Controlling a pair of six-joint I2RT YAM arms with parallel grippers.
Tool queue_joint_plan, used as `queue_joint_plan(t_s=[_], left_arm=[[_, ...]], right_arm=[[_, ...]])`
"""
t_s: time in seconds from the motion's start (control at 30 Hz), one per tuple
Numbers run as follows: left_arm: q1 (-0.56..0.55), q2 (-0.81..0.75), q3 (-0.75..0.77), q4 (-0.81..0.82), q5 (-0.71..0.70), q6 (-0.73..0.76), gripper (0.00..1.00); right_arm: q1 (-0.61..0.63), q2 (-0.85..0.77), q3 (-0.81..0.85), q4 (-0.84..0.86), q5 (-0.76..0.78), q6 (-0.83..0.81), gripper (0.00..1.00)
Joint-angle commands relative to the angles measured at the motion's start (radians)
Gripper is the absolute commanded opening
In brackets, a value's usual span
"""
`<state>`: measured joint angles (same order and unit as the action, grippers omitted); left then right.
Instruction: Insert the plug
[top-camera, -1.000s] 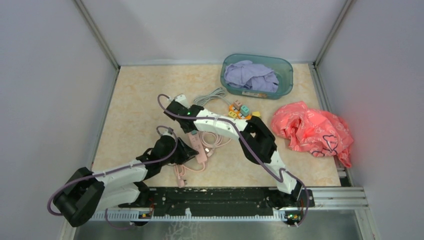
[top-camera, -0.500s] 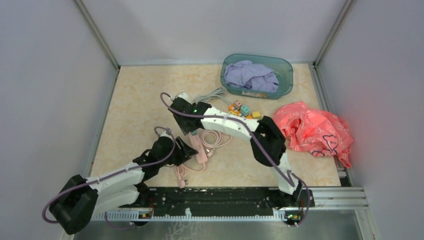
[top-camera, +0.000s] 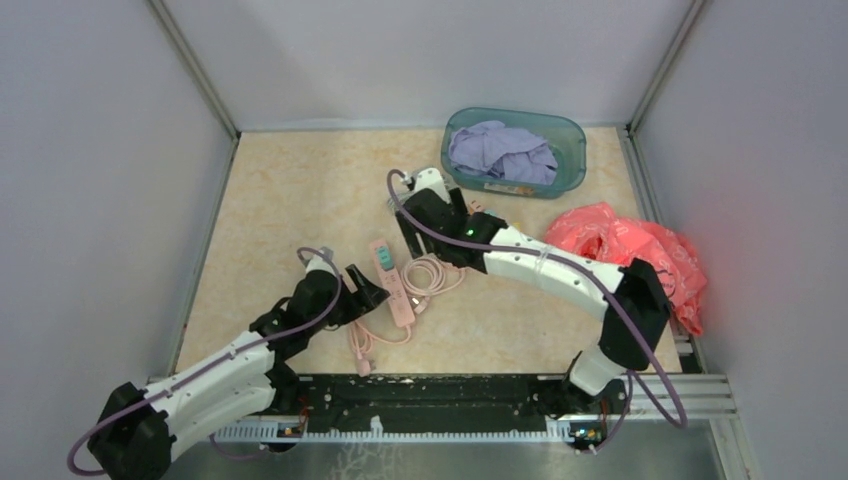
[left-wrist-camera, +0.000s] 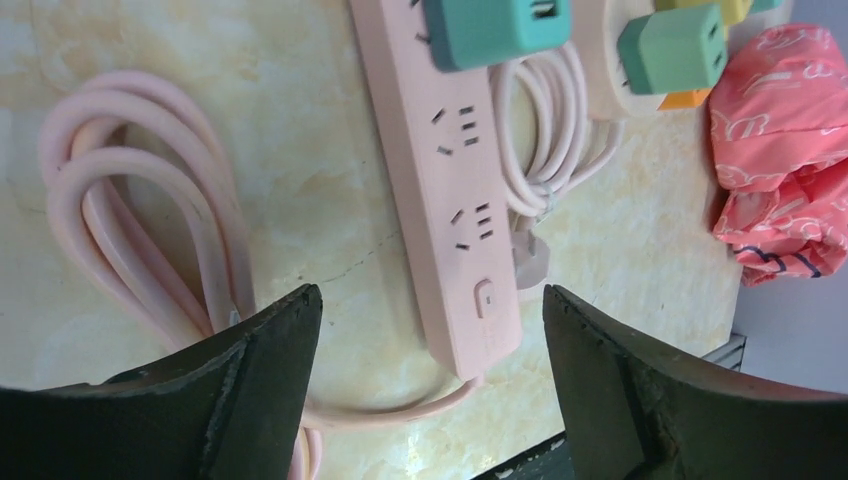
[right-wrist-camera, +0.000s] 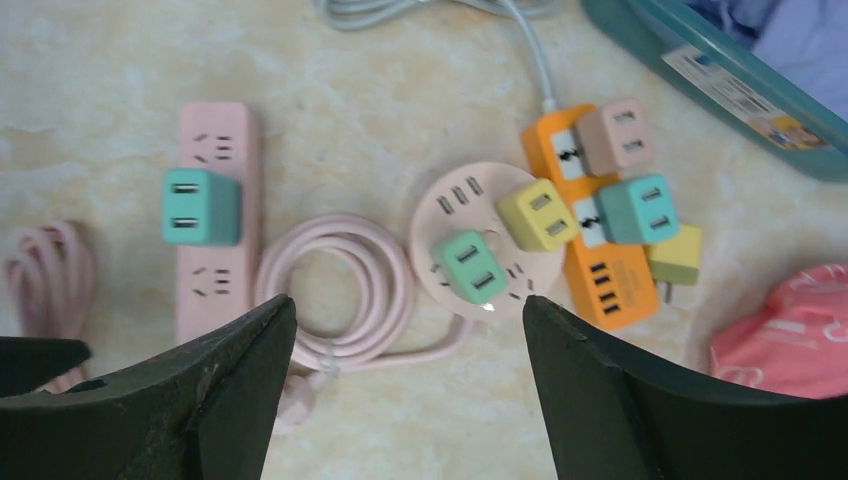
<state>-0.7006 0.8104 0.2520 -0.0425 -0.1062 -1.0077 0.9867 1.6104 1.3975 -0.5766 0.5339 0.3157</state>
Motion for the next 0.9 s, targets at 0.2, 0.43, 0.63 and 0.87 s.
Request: queue_joint_plan(t_s=[0.2, 0.43, 0.63, 0.87], left_arm=[[0.000, -0.131, 0.195, -0.274, -0.150, 0.179, 1.00], [0.000, -0.172, 0.324, -0.394, -0.197, 0.260, 1.00], [0.000, -0.156, 0.476, -0.465, -0.249, 0.416, 1.00], [0.000, -0.181, 0.576, -0.456, -0.352, 0.630, 1.00]], right_arm=[[-0.260, -0.270, -0.262, 0.129, 0.034, 0.002, 0.85], [-0.453, -0.292, -0.364, 0.220, -0.050, -0.034, 0.84], [-0.556, -0.210, -0.399, 0.296, -0.138, -0.069, 0.84], [-0.634, -0.077, -0.396, 0.367, -0.247, -0.064, 0.78]])
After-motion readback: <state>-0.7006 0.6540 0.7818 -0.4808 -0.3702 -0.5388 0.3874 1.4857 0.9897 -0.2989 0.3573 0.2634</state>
